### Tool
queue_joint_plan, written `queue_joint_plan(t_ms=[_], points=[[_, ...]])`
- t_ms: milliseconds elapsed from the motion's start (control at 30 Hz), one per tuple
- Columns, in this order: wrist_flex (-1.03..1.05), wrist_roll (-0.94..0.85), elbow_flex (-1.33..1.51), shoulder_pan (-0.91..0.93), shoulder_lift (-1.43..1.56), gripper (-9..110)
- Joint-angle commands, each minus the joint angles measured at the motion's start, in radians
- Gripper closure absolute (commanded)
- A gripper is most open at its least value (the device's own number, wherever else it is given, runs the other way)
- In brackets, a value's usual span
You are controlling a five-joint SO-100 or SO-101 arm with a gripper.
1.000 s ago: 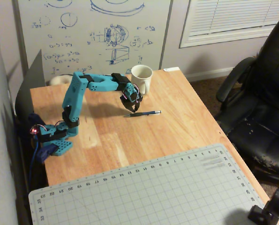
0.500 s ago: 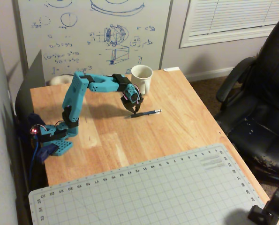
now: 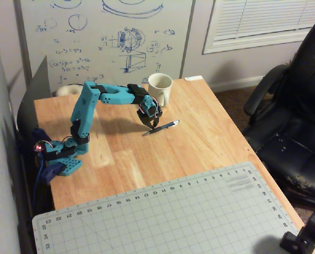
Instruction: Touch the pen.
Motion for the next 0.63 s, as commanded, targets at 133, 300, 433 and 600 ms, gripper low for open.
queue_joint_plan(t_ms=[133, 300, 433, 600], points=[[-0.017, 0.003, -0.08, 0.015, 0.029, 101], [-0.017, 0.006, -0.08, 0.011, 0.029, 101], [-0.017, -0.005, -0.08, 0.008, 0.029, 101], [-0.017, -0.006, -0.08, 0.005, 0.029, 101]])
